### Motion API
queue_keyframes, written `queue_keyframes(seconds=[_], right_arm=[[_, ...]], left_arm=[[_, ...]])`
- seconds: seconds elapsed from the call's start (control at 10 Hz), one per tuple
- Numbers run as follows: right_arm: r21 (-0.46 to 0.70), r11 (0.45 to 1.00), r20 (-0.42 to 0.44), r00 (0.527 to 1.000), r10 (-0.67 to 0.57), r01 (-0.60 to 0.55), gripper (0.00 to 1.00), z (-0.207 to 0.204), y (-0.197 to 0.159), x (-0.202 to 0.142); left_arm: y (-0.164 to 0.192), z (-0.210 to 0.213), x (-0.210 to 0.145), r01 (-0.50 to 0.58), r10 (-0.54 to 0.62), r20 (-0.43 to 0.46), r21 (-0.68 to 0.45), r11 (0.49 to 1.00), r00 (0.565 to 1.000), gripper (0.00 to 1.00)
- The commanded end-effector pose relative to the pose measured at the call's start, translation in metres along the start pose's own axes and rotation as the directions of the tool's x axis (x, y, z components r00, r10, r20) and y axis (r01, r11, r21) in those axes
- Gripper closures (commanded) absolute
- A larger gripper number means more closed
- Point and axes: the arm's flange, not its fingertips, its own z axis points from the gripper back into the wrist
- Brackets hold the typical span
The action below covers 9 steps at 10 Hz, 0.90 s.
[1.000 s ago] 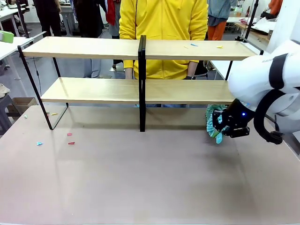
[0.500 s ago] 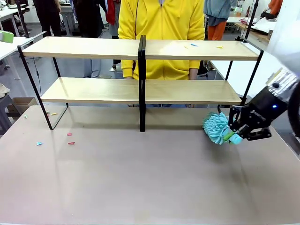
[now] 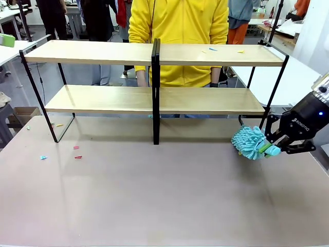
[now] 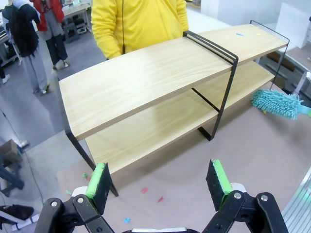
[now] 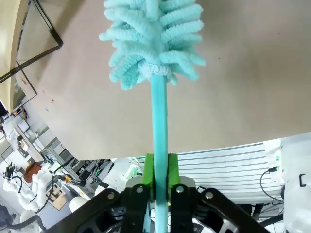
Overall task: Clean the shelves.
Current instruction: Clean another randomly selected level of the Shelf with the Duster.
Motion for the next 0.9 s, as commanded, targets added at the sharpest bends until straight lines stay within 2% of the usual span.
queue_keyframes(seconds=[0.0, 0.2, 0.4, 0.5, 0.6, 0.7, 0.8], right_arm=[[0.016, 1.000, -0.043, 0.999, 0.021, -0.021, 0.87, -0.011, -0.025, -0.018], [0.005, 0.999, -0.087, 0.995, 0.040, -0.040, 0.87, 0.010, -0.046, -0.030], [0.001, 0.995, -0.190, 0.977, 0.099, -0.101, 0.87, 0.040, -0.082, -0.052], [0.001, 0.996, -0.171, 0.981, 0.089, -0.090, 0.87, 0.057, -0.103, -0.064], [0.059, 0.993, -0.153, 0.982, 0.110, -0.103, 0.87, 0.072, -0.119, -0.073], [0.175, 0.964, -0.103, 0.969, 0.223, -0.203, 0.87, 0.082, -0.125, -0.076], [0.361, 0.873, -0.086, 0.920, 0.381, -0.328, 0.87, 0.090, -0.129, -0.067]], left_arm=[[-0.001, 0.000, 0.000, -0.002, 0.002, -0.001, 0.004, 1.000, 1.000, 0.00], [-0.001, 0.000, 0.000, -0.002, 0.002, -0.001, 0.004, 1.000, 1.000, 0.00], [-0.001, 0.000, 0.000, -0.002, 0.002, -0.001, 0.004, 1.000, 1.000, 0.00], [-0.001, 0.000, 0.000, -0.002, 0.002, -0.001, 0.004, 1.000, 1.000, 0.00], [-0.001, 0.000, 0.000, -0.002, 0.002, -0.001, 0.004, 1.000, 1.000, 0.00], [-0.001, 0.000, 0.000, -0.002, 0.002, -0.001, 0.004, 1.000, 1.000, 0.00], [-0.001, 0.000, 0.000, -0.002, 0.002, -0.001, 0.004, 1.000, 1.000, 0.00]])
